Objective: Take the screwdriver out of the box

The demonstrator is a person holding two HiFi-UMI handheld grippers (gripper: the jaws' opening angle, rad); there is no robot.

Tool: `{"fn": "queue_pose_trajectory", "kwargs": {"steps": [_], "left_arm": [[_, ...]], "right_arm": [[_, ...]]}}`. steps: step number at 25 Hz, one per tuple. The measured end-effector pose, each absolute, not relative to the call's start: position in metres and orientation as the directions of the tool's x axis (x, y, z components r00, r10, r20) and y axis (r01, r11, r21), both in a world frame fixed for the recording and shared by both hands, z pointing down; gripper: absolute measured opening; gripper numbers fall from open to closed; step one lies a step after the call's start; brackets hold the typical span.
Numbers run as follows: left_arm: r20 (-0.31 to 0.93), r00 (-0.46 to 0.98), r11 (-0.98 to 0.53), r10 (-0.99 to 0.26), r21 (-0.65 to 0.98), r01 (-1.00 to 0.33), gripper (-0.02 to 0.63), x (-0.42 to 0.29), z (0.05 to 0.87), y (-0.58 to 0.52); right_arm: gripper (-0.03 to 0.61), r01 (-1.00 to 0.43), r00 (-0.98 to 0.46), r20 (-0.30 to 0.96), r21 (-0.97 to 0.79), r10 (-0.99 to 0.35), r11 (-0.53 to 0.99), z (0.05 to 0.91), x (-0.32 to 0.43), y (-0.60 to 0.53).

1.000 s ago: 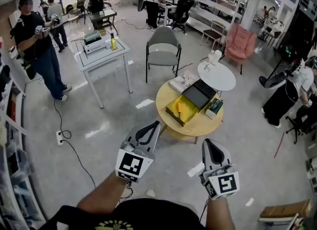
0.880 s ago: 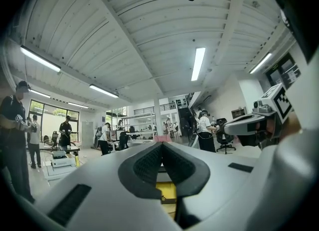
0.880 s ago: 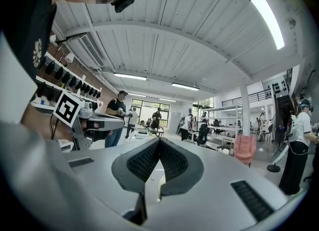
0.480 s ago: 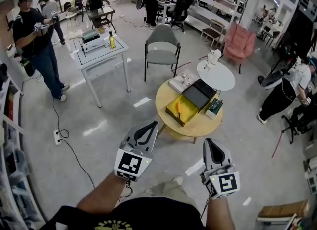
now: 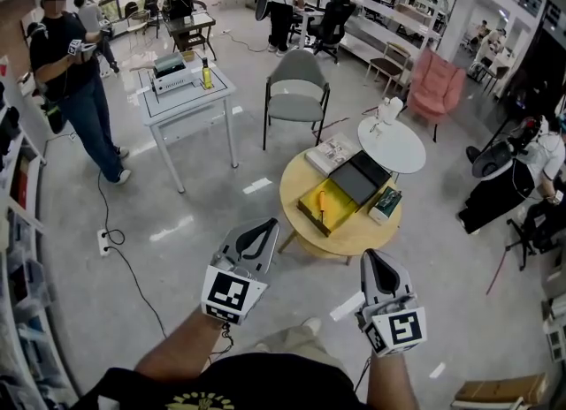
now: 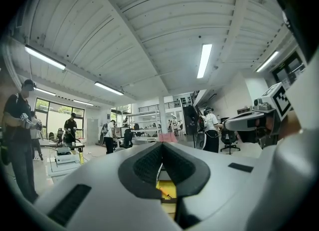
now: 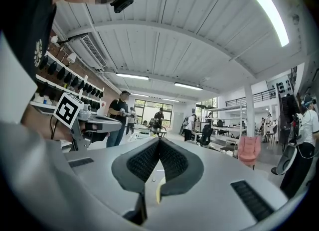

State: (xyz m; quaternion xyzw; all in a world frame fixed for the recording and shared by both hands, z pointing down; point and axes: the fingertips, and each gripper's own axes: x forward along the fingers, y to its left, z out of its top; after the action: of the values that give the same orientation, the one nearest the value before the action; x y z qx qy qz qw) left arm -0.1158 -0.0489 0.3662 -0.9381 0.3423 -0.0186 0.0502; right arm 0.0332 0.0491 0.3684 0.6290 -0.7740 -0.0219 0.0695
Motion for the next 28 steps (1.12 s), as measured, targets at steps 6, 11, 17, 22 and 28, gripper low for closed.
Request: {"fn": "queue_pose_trajectory", "kwargs": {"steps": [6, 11, 17, 22, 28], "left_arm": [[0.025, 0.760, -0.757, -0.649, -0.119, -0.642, 0.012, -0.099, 0.373, -0.063], [0.030, 0.755, -0.753, -0.655, -0.108, -0.649, 0.012, -0.085, 0.377, -0.076], [0.053, 0.752, -0.753, -0.657, -0.094, -0.651, 0.012, -0.063, 0.392, -0.090], [0.060, 0.751, -0.753, -0.657, -0.087, -0.652, 0.012, -0.050, 0.396, -0.102], [0.082, 0.756, -0.760, -0.650, -0.097, -0.643, 0.012, -0.024, 0.393, -0.114]], "right_arm": [[0.015, -0.969, -0.213, 0.090, 0.108, -0.973, 0.222, 0.374, 0.050, 0.031], [0.015, -0.969, -0.218, 0.101, 0.096, -0.971, 0.228, 0.378, 0.065, 0.018], [0.015, -0.969, -0.225, 0.121, 0.081, -0.967, 0.235, 0.390, 0.084, 0.004], [0.015, -0.969, -0.225, 0.132, 0.074, -0.965, 0.236, 0.394, 0.097, -0.007], [0.015, -0.968, -0.231, 0.117, 0.068, -0.966, 0.240, 0.391, 0.114, -0.024]]}}
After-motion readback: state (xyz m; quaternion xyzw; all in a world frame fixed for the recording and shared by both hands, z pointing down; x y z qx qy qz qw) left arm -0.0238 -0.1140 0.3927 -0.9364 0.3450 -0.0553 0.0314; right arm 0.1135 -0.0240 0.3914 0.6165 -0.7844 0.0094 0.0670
